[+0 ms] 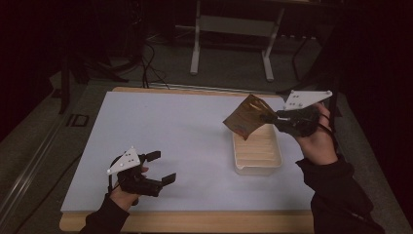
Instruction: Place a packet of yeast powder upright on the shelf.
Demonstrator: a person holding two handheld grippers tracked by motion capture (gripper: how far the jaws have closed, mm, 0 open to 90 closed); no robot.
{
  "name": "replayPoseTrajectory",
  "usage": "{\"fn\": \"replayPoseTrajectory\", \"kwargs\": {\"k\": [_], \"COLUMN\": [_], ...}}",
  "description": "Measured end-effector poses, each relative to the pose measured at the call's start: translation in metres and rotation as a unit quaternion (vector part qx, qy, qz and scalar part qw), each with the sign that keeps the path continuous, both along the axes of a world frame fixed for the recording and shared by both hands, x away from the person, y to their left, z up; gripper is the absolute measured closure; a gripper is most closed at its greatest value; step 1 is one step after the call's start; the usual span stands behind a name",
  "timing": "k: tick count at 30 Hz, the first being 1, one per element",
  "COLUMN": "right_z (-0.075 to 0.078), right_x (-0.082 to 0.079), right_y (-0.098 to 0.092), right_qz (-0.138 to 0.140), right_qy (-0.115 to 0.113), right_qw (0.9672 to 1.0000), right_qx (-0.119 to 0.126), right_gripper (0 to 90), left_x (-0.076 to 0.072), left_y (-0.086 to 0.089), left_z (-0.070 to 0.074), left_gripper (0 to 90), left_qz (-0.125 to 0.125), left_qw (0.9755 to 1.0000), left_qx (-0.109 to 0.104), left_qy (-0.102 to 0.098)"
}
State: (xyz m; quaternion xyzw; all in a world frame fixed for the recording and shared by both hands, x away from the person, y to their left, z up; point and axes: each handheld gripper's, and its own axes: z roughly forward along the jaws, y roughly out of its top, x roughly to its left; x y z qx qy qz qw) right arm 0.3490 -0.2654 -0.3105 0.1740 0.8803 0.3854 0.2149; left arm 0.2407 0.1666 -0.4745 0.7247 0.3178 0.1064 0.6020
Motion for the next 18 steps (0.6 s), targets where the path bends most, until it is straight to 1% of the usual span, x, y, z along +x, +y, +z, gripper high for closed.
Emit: {"fn": "replayPoseTrajectory", "kwargs": {"k": [1,3,5,9,13,18], "right_z": [-0.001,-0.003,-0.005,-0.006,-0.007,-0.011], "right_x": [0.002,0.006,0.009,0.011,0.014,0.020], "right_y": [-0.002,-0.007,-0.011,-0.016,-0.018,-0.018], "right_qz": [-0.001,-0.002,-0.001,0.007,0.014,0.018], "right_qy": [0.002,0.007,0.010,0.013,0.023,0.038], "right_qw": [1.0000,0.9999,0.9998,0.9991,0.9981,0.9962], "right_qx": [-0.005,-0.011,-0.017,-0.039,-0.055,-0.076], "right_gripper": [83.7,83.7,83.7,83.7,83.7,83.8], "left_x": [0.000,0.000,0.000,0.000,0.001,0.002], "left_y": [0.001,0.002,0.004,0.005,0.005,0.007], "left_z": [-0.001,-0.001,-0.001,-0.003,-0.006,-0.006], "left_gripper": [3.6,3.6,3.6,3.6,3.6,3.6], "left_qz": [0.001,0.003,0.005,0.006,0.007,0.009], "left_qw": [1.0000,1.0000,1.0000,1.0000,0.9999,0.9999], "left_qx": [-0.003,0.000,-0.002,-0.004,-0.004,-0.011], "left_qy": [0.000,0.001,0.001,0.004,0.008,0.009]}}
